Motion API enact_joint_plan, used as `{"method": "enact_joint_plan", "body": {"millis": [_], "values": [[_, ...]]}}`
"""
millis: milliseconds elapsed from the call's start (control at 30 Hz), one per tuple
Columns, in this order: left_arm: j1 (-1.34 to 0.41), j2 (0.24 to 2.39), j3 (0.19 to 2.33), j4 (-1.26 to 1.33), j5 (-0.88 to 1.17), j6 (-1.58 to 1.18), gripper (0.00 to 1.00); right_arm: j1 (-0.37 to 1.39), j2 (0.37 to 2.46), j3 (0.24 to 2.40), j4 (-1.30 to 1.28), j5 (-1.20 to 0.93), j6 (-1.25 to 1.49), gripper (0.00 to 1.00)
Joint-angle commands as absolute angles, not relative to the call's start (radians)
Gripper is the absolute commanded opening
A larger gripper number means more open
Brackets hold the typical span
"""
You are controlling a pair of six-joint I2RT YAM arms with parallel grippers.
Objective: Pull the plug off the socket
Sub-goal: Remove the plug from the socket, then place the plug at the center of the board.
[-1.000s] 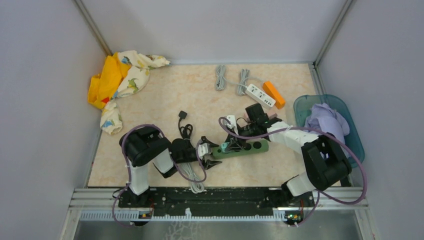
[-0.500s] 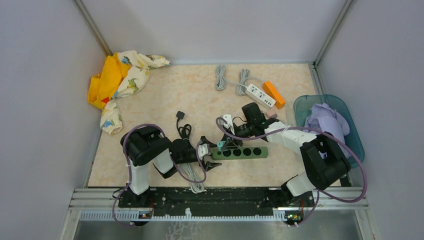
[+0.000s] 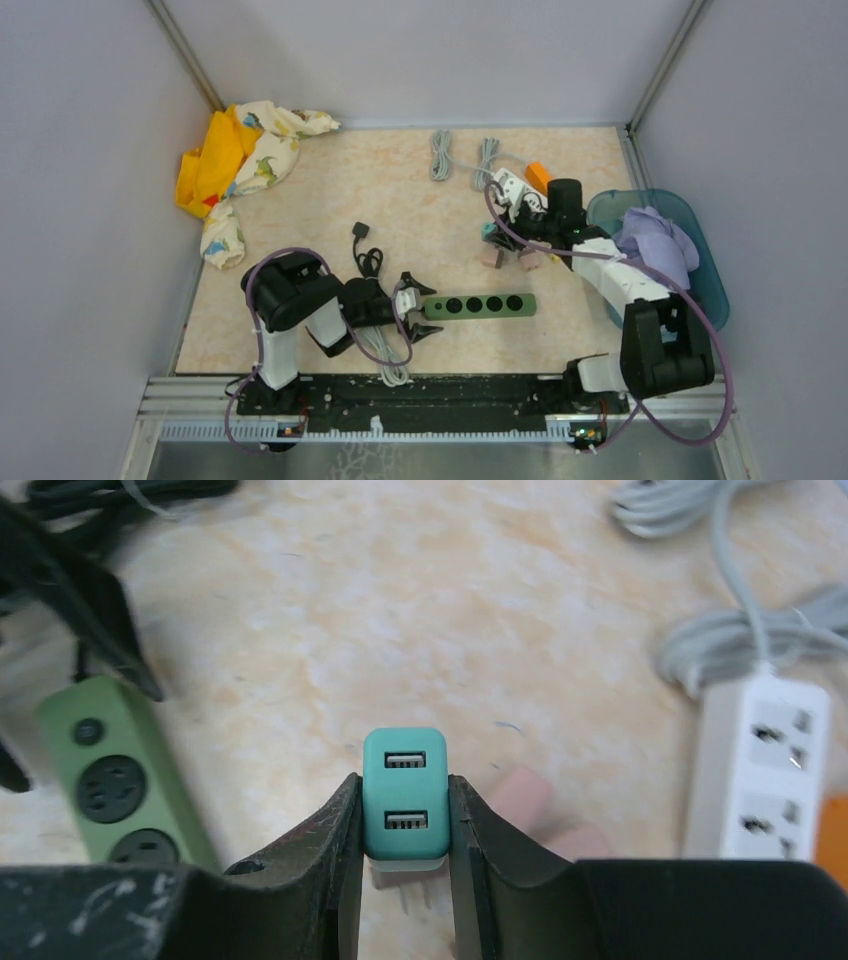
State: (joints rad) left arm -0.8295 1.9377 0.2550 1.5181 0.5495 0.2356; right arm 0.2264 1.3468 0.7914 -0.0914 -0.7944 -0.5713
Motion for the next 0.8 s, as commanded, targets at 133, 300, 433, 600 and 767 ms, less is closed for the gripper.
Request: {"method": "enact_joint_plan", "body": {"millis": [133,300,433,600,767], "values": [[-0.833,1.951,0.238,1.683,0.55,0.221,0.93,0.122,1.375,0.827,-0.064,-0.525,-0.529,0.03],[-0.833,1.952,0.235,1.69,0.55,0.22,0.93,0.113,1.407,0.831,-0.062,-0.441,-0.527,0.18],[-0.832,1.953,0.235,1.692,0.551,0.219,0.93,0.113,1.444,0.838,-0.063,-0.387,-0.524,0.29],[-0.833,1.952,0.233,1.694,0.552,0.22,0.93,0.112,1.465,0.844,-0.06,-0.366,-0.514,0.45],[-0.833,1.952,0.229,1.702,0.553,0.22,0.93,0.112,1.457,0.847,-0.06,-0.365,-0.509,0.53]]}}
